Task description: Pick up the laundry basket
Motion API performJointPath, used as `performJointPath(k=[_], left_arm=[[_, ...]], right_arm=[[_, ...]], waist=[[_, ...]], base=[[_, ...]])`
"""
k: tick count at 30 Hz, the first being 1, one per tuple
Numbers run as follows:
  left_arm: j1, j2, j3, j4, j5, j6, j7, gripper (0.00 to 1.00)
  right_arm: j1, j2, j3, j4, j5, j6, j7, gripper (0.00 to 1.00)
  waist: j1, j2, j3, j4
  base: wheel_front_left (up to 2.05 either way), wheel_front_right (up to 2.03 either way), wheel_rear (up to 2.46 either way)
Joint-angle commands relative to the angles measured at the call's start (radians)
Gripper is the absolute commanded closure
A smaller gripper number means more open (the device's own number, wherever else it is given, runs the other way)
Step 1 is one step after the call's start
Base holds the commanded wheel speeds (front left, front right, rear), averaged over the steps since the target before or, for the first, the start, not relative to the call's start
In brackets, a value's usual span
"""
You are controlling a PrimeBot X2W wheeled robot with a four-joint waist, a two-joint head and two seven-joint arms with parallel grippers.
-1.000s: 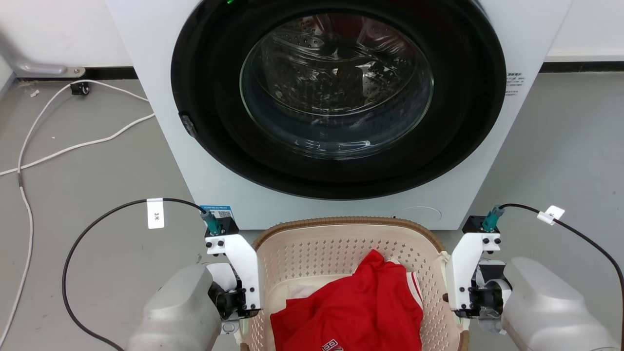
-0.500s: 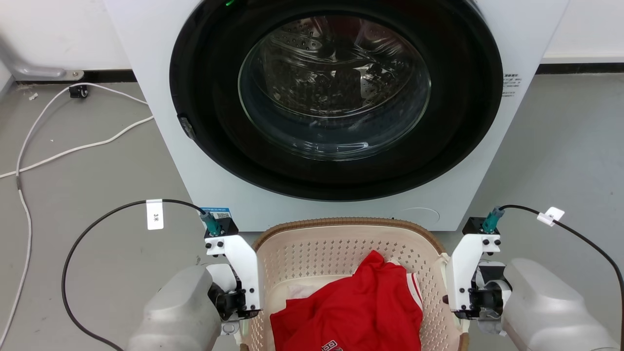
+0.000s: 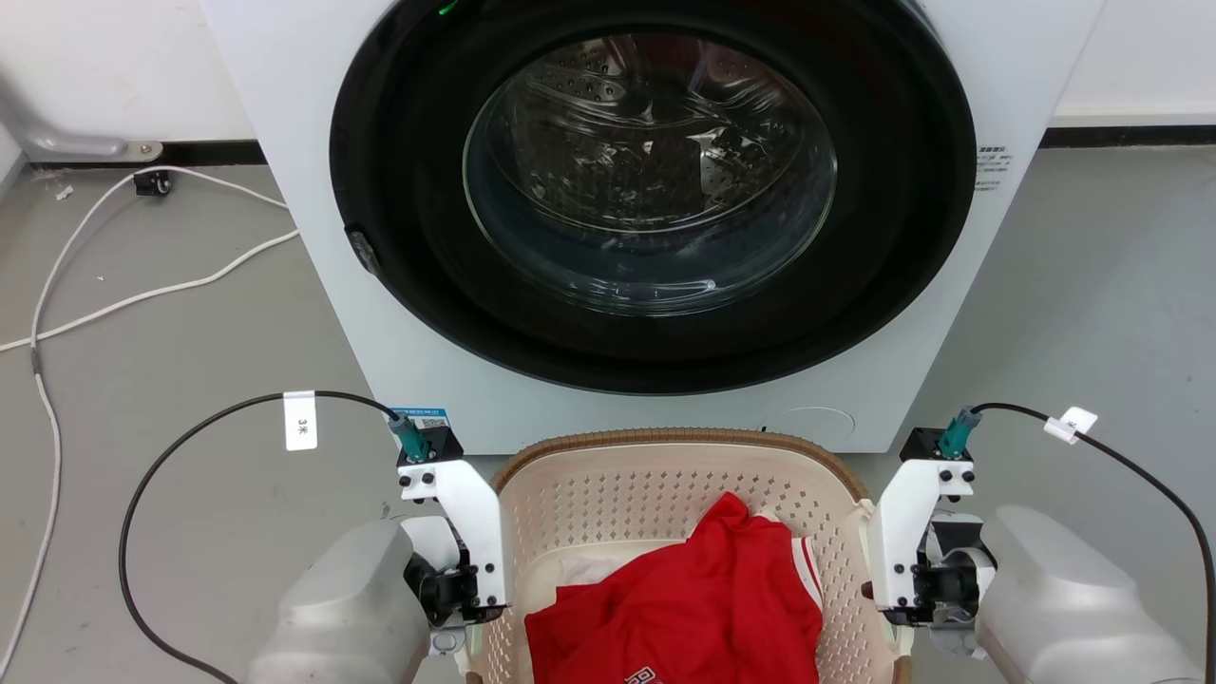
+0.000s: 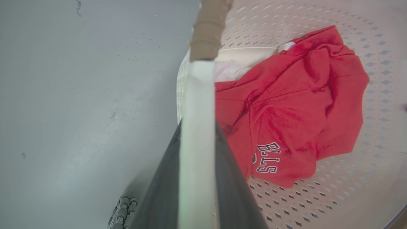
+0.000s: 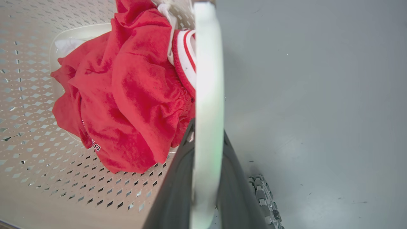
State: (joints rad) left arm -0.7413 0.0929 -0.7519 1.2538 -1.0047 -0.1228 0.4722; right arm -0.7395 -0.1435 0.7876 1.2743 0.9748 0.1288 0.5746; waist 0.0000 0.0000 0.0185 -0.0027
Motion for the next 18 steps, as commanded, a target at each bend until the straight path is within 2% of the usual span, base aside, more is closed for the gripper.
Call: performJointPath(k=[1,18], left_arm=[[0.001,-0.024,-0.001,-0.013,-0.010,-0.014,-0.004,1.00],[-0.009,-0.026,-0.021,-0.004,-0.033,-0.014,-0.012,1.00]], right_arm=[[0.001,0.029,0.003,-0.008,0.009,0.004,0.007,1.00],[-0.005,0.029,0.008,0.002,0.022,0.004,0.023,1.00]], waist=[[0.0000,0.0000,-0.001,-0.001],[0.0000,0.0000,0.000,-0.001]], base=[[0.00,0.00,0.00],[0.00,0.00,0.00]])
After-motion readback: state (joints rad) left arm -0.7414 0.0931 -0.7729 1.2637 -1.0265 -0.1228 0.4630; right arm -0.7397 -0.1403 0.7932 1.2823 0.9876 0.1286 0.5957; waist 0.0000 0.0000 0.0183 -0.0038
